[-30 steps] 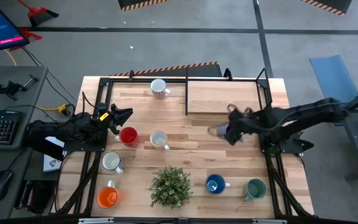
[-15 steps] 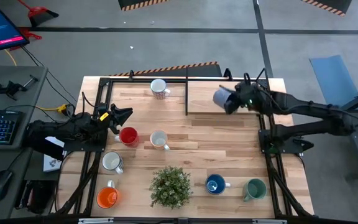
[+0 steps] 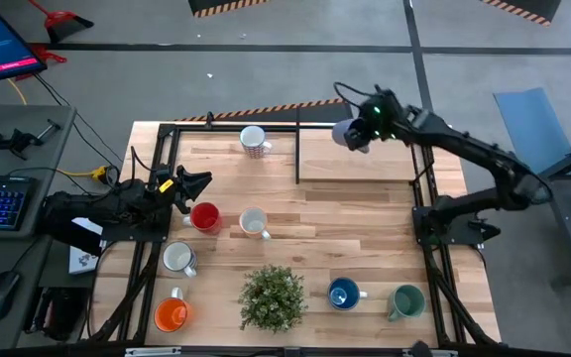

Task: Place coffee mugs
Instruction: Put the light blue mug on the shelf

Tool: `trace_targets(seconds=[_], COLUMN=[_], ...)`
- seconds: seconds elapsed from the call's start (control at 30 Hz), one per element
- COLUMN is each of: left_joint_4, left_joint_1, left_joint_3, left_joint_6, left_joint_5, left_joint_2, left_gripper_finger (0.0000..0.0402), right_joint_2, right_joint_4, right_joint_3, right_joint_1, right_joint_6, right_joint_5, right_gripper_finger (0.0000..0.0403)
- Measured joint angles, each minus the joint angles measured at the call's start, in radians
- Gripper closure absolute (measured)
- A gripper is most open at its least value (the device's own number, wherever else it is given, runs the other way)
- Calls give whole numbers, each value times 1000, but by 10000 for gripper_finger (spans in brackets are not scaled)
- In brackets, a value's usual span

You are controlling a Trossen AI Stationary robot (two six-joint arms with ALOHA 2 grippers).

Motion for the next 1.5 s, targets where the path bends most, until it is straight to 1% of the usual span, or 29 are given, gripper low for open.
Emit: trace_targets(seconds=[0.13,0.3,0.4,0.53,0.67,0.9,1.3,1.5], left_joint_4=[-19,-50,-50,-48,-48,-48,-47,-47], left_joint_1=[0,0,0,0,0,0,0,0], left_joint_3=[0,0,0,0,0,0,0,0], left_joint_6=[0,-1,-1,-1,-1,-1,-1,-1], left_joint_5=[0,0,0,0,0,0,0,0], left_joint_2=[0,0,0,0,0,0,0,0], left_gripper_finger=[304,304,304,304,304,304,304,304], right_joint_2=[174,371,464,562,634,689,742,745], right_joint_4=[-105,-226,-264,-283,-294,-279,-217,-194], right_joint_3=[175,370,458,535,568,569,571,570], right_joint_1=[-18,-27,-24,-22,-21,-16,6,7], right_joint_6=[-70,-139,-179,-206,-208,-209,-198,-200], right_joint_5=[-28,-35,-36,-56,-80,-78,-68,-30], right_gripper_finger=[393,393,393,393,393,393,393,393])
